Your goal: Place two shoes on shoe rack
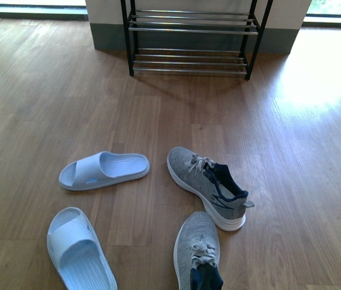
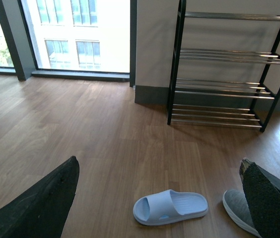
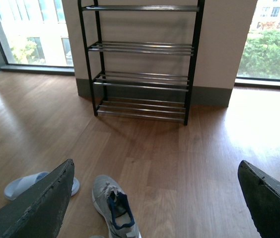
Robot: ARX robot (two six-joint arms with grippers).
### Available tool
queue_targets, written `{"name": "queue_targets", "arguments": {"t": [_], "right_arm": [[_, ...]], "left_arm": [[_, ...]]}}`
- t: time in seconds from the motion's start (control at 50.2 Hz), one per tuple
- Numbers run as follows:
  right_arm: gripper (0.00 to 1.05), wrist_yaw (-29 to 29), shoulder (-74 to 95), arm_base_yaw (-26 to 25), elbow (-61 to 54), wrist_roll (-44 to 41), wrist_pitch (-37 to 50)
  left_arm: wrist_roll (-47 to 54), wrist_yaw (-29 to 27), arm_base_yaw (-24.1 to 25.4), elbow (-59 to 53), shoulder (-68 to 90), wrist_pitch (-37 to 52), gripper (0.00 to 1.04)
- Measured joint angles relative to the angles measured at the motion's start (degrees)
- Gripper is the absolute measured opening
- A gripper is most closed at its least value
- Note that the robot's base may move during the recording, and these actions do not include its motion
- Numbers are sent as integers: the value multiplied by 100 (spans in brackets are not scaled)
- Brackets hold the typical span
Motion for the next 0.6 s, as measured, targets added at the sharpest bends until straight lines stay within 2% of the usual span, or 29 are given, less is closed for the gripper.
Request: {"name": "queue_targets", "arguments": {"t": [0.597], "right_arm": [[96, -15, 0, 0, 0, 0, 0]], "left_arm": [[0, 15, 0, 0, 0, 0, 95]]}}
